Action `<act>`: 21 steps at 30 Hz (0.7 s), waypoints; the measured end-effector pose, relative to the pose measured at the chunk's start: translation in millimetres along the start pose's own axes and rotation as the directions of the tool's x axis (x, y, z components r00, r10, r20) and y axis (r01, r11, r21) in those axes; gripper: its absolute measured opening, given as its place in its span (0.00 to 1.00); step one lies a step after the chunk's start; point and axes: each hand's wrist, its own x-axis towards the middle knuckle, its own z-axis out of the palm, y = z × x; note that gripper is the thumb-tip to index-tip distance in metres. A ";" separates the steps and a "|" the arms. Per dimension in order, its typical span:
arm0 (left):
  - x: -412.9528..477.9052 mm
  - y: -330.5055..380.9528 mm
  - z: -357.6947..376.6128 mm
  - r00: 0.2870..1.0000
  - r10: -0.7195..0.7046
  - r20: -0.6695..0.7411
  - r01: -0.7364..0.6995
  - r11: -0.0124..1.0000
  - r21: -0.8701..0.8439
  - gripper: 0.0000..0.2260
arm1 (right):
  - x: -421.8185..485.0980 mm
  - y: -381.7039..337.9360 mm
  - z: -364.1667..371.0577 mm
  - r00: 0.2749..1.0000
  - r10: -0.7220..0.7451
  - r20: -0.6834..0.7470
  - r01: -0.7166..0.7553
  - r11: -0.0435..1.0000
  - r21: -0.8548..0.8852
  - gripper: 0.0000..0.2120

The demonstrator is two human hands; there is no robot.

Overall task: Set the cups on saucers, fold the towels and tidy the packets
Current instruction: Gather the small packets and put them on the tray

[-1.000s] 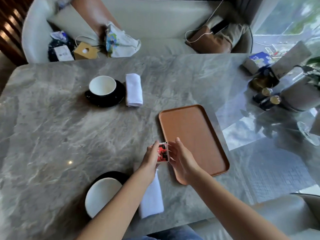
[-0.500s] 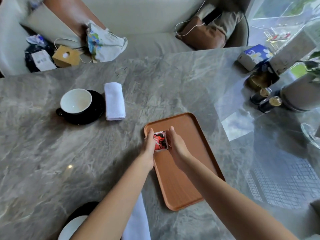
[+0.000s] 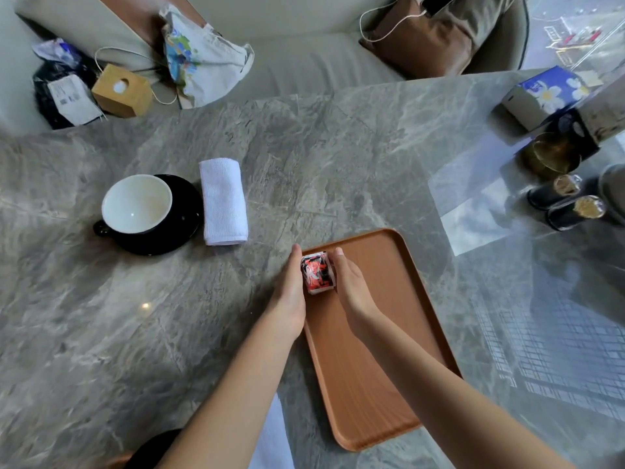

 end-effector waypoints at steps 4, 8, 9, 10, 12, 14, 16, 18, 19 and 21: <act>0.0 -3.2 -1.7 1.000 0.002 0.031 -0.002 1.000 -0.004 0.18 | -0.8 -1.9 2.2 0.998 -0.059 0.007 0.059 0.998 -0.014 0.22; -0.3 -7.1 -5.5 0.999 0.040 0.003 -0.040 0.999 -0.009 0.20 | -7.5 -2.0 7.1 0.998 -0.064 0.018 0.064 0.998 -0.020 0.21; -1.9 -7.4 -6.6 0.999 0.050 0.000 -0.050 0.999 -0.005 0.21 | -8.6 -1.6 8.1 0.998 -0.069 0.014 0.069 0.997 -0.028 0.21; -1.9 -8.5 -7.8 0.998 0.059 0.002 -0.059 0.998 -0.003 0.22 | -9.5 -1.0 9.0 0.997 -0.074 0.010 0.075 0.996 -0.040 0.20; -5.1 -7.8 -8.2 0.998 0.065 0.011 -0.065 0.998 0.009 0.20 | -10.8 -1.5 10.0 0.997 -0.077 -0.002 0.077 0.995 -0.058 0.20; -7.8 -5.9 -8.1 0.998 0.056 -0.004 -0.056 0.998 0.001 0.19 | -13.0 -3.6 10.5 0.998 -0.069 -0.007 0.069 0.996 -0.049 0.20; -11.4 -4.6 -7.2 0.998 0.058 -0.002 -0.058 0.998 0.021 0.21 | -15.9 -6.2 10.9 0.999 -0.043 -0.003 0.043 0.998 -0.044 0.20; -16.4 -3.0 -6.6 0.996 0.085 -0.031 -0.084 0.996 0.036 0.21 | -19.2 -10.4 11.4 0.999 -0.033 0.008 0.033 0.998 -0.047 0.18; -23.8 -0.7 -6.3 0.994 0.102 -0.047 -0.099 0.994 0.049 0.21 | -21.5 -12.6 11.6 0.999 -0.032 0.016 0.033 0.998 -0.048 0.17; -33.3 -0.4 -9.5 0.989 0.129 -0.076 -0.123 0.989 0.084 0.28 | -26.5 -16.1 11.8 0.999 -0.048 0.019 0.049 0.998 -0.047 0.16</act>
